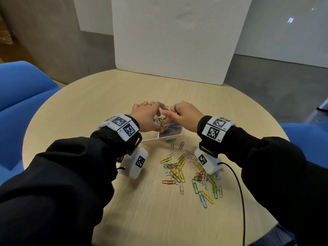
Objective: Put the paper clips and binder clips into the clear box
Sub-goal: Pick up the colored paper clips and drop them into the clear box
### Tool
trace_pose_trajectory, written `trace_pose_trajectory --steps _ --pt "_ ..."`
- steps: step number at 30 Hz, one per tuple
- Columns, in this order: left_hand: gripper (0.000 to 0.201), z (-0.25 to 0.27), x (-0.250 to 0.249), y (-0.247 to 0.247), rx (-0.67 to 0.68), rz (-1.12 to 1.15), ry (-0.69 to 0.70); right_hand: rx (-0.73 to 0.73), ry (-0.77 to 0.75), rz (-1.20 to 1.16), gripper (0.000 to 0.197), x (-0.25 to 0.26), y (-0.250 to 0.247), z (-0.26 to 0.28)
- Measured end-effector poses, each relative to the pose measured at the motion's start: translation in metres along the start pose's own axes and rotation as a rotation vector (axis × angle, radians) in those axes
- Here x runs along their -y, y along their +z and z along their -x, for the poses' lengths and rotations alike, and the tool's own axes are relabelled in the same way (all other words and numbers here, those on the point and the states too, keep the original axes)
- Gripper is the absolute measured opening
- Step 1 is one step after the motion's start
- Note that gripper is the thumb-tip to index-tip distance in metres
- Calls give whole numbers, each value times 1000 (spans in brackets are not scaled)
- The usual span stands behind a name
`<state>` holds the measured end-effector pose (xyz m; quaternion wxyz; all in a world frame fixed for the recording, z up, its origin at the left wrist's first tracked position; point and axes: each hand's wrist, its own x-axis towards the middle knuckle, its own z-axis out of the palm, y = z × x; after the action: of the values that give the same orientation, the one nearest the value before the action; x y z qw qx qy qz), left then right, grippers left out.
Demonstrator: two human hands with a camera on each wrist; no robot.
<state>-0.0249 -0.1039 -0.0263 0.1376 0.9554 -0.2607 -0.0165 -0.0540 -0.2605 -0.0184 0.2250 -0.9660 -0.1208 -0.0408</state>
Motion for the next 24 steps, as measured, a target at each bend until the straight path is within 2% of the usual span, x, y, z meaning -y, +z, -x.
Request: trace_pose_trajectory --steps 3,7,8,9,12,14,17,20,22,24 --pt "74 -1 0 0 2 -2 -5 23 11 52 47 0 -7 2" --pt "74 -3 -1 0 0 -1 -20 -230 -7 -100 41 -5 -20 17" --pt "74 -3 0 0 0 1 -23 -195 11 -118 44 -6 -22 22" --pt "74 -4 0 0 0 1 -23 -88 32 -106 47 -7 -22 26" --pt "74 -5 1 0 0 5 -25 417 50 139 44 -9 -12 35" --pt "74 -5 1 0 -1 5 -25 590 7 282 43 -8 -3 38" --pt "74 -6 1 0 -6 3 -25 678 -52 400 46 -8 0 44" --pt "73 -7 2 1 -5 5 -27 727 -36 410 43 -11 -10 54" --pt "73 -6 2 1 -5 6 -28 657 1 312 38 -15 -19 62" --pt "73 -6 1 1 -6 7 -29 511 56 220 33 -21 -25 65"
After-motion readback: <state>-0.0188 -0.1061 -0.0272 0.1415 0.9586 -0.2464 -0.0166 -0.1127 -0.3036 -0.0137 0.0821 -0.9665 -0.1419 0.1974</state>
